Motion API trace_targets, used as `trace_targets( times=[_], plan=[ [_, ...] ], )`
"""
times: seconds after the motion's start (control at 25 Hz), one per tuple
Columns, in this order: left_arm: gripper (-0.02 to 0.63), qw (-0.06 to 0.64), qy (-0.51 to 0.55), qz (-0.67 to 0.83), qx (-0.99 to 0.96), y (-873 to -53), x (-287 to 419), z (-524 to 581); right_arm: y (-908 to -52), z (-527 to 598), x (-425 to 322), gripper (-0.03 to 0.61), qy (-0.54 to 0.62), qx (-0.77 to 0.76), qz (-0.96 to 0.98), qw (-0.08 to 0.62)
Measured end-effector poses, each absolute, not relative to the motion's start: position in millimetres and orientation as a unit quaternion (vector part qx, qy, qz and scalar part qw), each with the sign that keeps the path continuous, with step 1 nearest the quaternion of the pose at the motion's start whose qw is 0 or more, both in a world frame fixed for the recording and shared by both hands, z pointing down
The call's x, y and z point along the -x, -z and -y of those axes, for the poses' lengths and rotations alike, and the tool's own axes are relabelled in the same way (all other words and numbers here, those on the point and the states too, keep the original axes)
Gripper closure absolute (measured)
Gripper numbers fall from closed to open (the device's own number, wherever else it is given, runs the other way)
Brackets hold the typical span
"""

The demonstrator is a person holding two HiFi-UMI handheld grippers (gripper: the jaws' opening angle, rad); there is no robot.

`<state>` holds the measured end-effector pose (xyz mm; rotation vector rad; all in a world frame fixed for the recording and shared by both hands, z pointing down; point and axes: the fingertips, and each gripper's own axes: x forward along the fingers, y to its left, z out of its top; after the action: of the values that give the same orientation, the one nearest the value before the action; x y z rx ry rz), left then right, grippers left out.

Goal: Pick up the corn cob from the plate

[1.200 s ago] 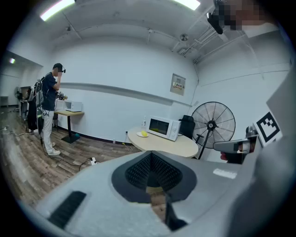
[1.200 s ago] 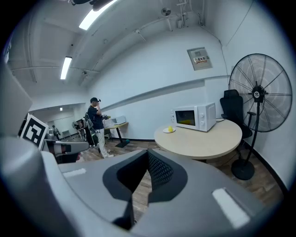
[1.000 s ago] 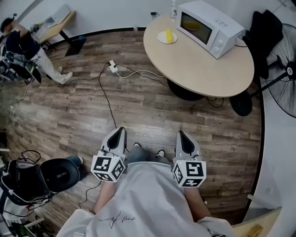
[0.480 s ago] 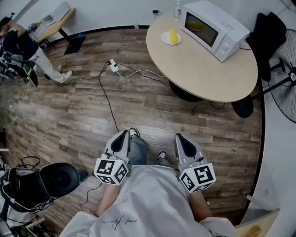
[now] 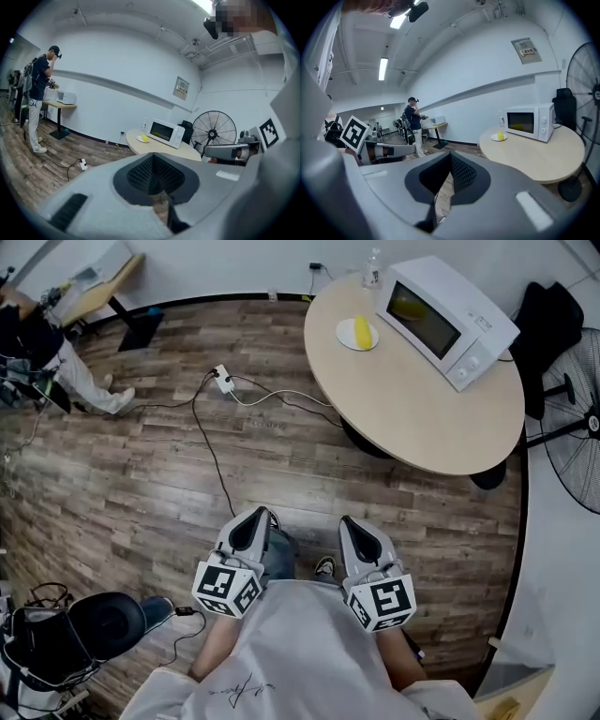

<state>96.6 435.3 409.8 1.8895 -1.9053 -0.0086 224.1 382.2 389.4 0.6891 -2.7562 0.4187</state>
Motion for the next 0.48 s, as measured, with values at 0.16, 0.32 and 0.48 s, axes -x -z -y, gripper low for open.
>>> trace_targets(
  times=[0.16,0.32,0.48],
  plan=[
    [0.623,0.227,0.005,0.688,-0.689,-406.4,-55.1,-416.5,-385.4,-366.6,-178.0,0.580,-0.145,-0.233,0.952,0.139],
    [0.623,0.222,0.003,0.684,-0.695,-400.7,-12.5,-401.8,-383.4,-354.0,-134.9,0.580,-0.153,-0.241,0.946,0.152],
    [0.623,0.217,0.002,0.678,-0.703,-393.7,26.1,-391.7,-381.5,-346.0,-95.1,0.572,-0.173,-0.244,0.941,0.161]
  ],
)
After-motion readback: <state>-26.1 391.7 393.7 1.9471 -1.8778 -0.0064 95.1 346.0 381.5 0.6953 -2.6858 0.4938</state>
